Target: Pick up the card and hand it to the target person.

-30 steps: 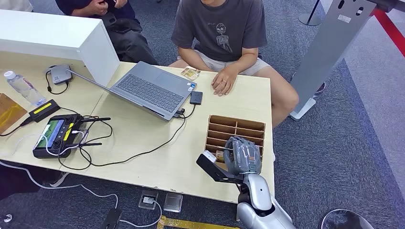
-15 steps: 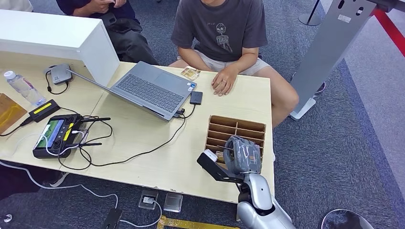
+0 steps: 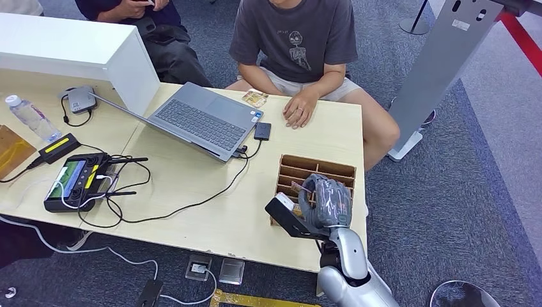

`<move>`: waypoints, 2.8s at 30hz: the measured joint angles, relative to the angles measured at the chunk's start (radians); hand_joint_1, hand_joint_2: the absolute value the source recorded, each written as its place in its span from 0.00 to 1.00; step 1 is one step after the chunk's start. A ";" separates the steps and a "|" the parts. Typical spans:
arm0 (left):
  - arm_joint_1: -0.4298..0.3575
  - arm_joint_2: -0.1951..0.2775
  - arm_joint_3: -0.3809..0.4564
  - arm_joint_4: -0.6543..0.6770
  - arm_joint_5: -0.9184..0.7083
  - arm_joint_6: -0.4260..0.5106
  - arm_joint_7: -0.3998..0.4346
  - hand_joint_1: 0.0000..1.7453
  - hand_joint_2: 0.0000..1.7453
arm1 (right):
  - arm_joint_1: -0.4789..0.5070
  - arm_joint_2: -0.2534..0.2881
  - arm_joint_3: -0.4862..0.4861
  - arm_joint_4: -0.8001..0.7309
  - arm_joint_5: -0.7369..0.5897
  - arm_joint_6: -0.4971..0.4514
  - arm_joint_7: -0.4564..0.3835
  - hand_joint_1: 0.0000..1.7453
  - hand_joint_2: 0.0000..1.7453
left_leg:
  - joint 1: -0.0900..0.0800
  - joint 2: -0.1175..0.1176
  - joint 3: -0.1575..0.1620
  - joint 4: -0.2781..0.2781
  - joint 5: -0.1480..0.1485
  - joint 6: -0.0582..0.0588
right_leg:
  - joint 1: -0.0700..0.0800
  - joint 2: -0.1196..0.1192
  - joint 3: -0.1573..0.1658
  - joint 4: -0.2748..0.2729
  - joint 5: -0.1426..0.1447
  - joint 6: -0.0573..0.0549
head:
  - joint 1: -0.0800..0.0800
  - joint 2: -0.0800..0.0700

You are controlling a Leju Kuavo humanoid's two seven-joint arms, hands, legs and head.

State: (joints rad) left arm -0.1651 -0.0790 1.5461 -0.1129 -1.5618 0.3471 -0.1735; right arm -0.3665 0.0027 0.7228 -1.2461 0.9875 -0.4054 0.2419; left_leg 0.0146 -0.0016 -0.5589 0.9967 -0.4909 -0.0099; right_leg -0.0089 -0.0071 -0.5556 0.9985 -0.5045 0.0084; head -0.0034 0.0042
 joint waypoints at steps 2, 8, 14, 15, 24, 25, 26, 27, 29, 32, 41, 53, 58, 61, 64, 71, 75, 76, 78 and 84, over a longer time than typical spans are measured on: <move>0.000 0.000 0.000 0.000 0.001 0.000 0.000 0.00 0.00 | 0.000 -0.003 -0.005 -0.018 -0.010 -0.003 0.000 0.84 1.00 | 0.000 0.000 0.000 0.000 0.000 0.000 | 0.000 0.000 0.000 0.000 0.000 0.000 | 0.000 0.000; 0.000 0.000 0.000 0.000 0.003 0.002 0.000 0.00 0.00 | -0.003 -0.018 -0.035 -0.071 -0.084 -0.018 -0.017 0.83 1.00 | 0.000 0.000 0.000 0.000 0.000 0.000 | 0.000 0.000 0.000 0.000 0.000 0.000 | 0.000 0.000; 0.001 0.000 0.000 0.000 -0.001 0.002 0.000 0.00 0.00 | -0.016 -0.045 -0.076 -0.137 -0.246 -0.036 -0.055 0.85 1.00 | 0.000 0.000 0.000 0.000 0.000 0.000 | 0.000 0.000 0.000 0.000 0.000 0.000 | 0.000 0.000; 0.001 0.000 0.000 0.000 -0.003 0.001 0.000 0.00 0.00 | -0.019 -0.049 -0.083 -0.149 -0.285 -0.036 -0.068 0.86 1.00 | 0.000 0.000 0.000 0.000 0.000 0.000 | 0.000 0.000 0.000 0.000 0.000 0.000 | 0.000 0.000; 0.002 0.000 -0.001 0.000 -0.008 0.000 0.001 0.00 0.00 | -0.084 -0.078 -0.130 -0.220 -0.450 -0.042 -0.149 0.85 1.00 | 0.000 0.000 0.000 0.000 0.000 0.000 | 0.000 0.000 0.000 0.000 0.000 0.000 | 0.000 0.000; 0.002 0.000 -0.001 0.000 -0.008 0.000 0.001 0.00 0.00 | -0.096 -0.079 -0.133 -0.220 -0.469 -0.039 -0.165 0.86 1.00 | 0.000 0.000 0.000 0.000 0.000 0.000 | 0.000 0.000 0.000 0.000 0.000 0.000 | 0.000 0.000; 0.002 0.000 -0.001 0.000 -0.008 0.000 0.001 0.00 0.00 | -0.111 -0.079 -0.135 -0.218 -0.482 -0.037 -0.179 0.86 1.00 | 0.000 0.000 0.000 0.000 0.000 0.000 | 0.000 0.000 0.000 0.000 0.000 0.000 | 0.000 0.000; 0.001 0.000 -0.002 0.000 -0.008 0.000 0.001 0.00 0.00 | -0.127 -0.078 -0.137 -0.214 -0.492 -0.034 -0.192 0.86 1.00 | 0.000 0.000 0.000 0.000 0.000 0.000 | 0.000 0.000 0.000 0.000 0.000 0.000 | 0.000 0.000; 0.001 0.000 -0.002 0.000 -0.008 0.000 0.001 0.00 0.00 | -0.162 -0.076 -0.138 -0.203 -0.501 -0.032 -0.210 0.86 1.00 | 0.000 0.000 0.000 0.000 0.000 0.000 | 0.000 0.000 0.000 0.000 0.000 0.000 | 0.000 0.000; 0.000 0.000 -0.002 0.000 -0.008 0.000 0.001 0.00 0.00 | -0.200 -0.071 -0.139 -0.183 -0.502 -0.033 -0.222 0.86 1.00 | 0.000 0.000 0.000 0.000 0.000 0.000 | 0.000 0.000 0.000 0.000 0.000 0.000 | 0.000 0.000; -0.002 0.000 -0.015 0.000 -0.008 0.001 0.001 0.00 0.00 | -0.361 -0.026 -0.125 -0.014 -0.347 -0.125 -0.235 0.87 1.00 | 0.000 0.000 -0.001 0.000 0.000 0.000 | 0.000 0.000 0.000 0.001 0.000 0.000 | 0.000 0.000; -0.003 0.000 -0.025 0.000 0.010 0.022 0.005 0.00 0.00 | -0.520 0.104 -0.090 0.316 -0.359 -0.151 -0.321 0.86 1.00 | 0.000 0.000 -0.002 0.000 0.000 0.000 | 0.000 -0.001 0.000 0.001 0.000 0.000 | 0.000 0.000; -0.003 0.001 -0.025 0.000 0.010 0.022 0.003 0.00 0.00 | -0.546 0.143 -0.072 0.422 -0.331 -0.171 -0.324 0.85 1.00 | 0.000 0.000 -0.001 0.000 0.000 0.000 | 0.000 -0.001 0.000 0.001 0.000 0.000 | 0.000 0.000; -0.003 0.001 -0.024 0.000 0.010 0.022 0.002 0.00 0.00 | -0.553 0.158 -0.060 0.471 -0.293 -0.188 -0.309 0.85 1.00 | 0.000 0.000 -0.001 0.000 0.000 0.000 | 0.000 -0.001 0.000 0.001 0.000 0.000 | 0.000 0.000; -0.003 0.001 -0.024 0.000 0.005 0.021 0.002 0.00 0.00 | -0.559 0.170 -0.043 0.514 -0.231 -0.209 -0.276 0.84 1.00 | 0.000 0.000 -0.001 0.000 0.000 0.000 | 0.000 -0.001 0.000 0.001 0.000 0.000 | 0.000 0.000; -0.002 0.002 -0.024 0.000 -0.005 0.019 -0.003 0.00 0.00 | -0.564 0.180 -0.009 0.578 -0.137 -0.216 -0.210 0.00 1.00 | 0.000 0.000 -0.001 0.000 0.000 0.000 | 0.000 -0.001 0.000 0.001 0.000 0.000 | 0.000 0.000; -0.001 0.003 -0.024 0.000 -0.008 0.016 -0.004 0.00 0.00 | -0.568 0.182 0.005 0.602 -0.130 -0.195 -0.198 0.00 1.00 | 0.000 0.000 -0.001 0.000 0.000 0.000 | 0.000 -0.001 0.000 0.001 0.000 0.000 | 0.000 0.000; -0.001 0.003 -0.024 0.000 -0.008 0.015 -0.004 0.00 0.00 | -0.570 0.183 0.008 0.609 -0.130 -0.190 -0.198 0.00 1.00 | 0.000 0.000 -0.001 0.000 0.000 0.000 | 0.000 -0.001 0.000 0.001 0.000 0.000 | 0.000 0.000; -0.001 0.004 -0.024 0.000 -0.008 0.013 -0.004 0.00 0.00 | -0.573 0.186 0.011 0.621 -0.137 -0.186 -0.201 0.00 1.00 | 0.000 0.000 -0.001 0.000 0.000 0.000 | 0.000 -0.001 0.000 0.001 0.000 0.000 | 0.000 0.000; -0.001 0.006 -0.024 0.000 -0.005 0.013 -0.006 0.00 0.00 | -0.573 0.188 0.008 0.632 -0.206 -0.198 -0.249 0.00 1.00 | 0.000 0.000 -0.001 0.000 0.000 0.000 | 0.000 0.000 -0.001 0.001 0.000 0.000 | 0.000 0.000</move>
State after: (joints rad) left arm -0.1660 -0.0725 1.5226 -0.1129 -1.5671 0.3604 -0.1792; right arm -0.9392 0.1911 0.7307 -0.6146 0.7814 -0.6037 -0.0072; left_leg 0.0146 -0.0017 -0.5599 0.9968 -0.4906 -0.0098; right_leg -0.0089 -0.0076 -0.5562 0.9997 -0.5044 0.0084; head -0.0039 0.0042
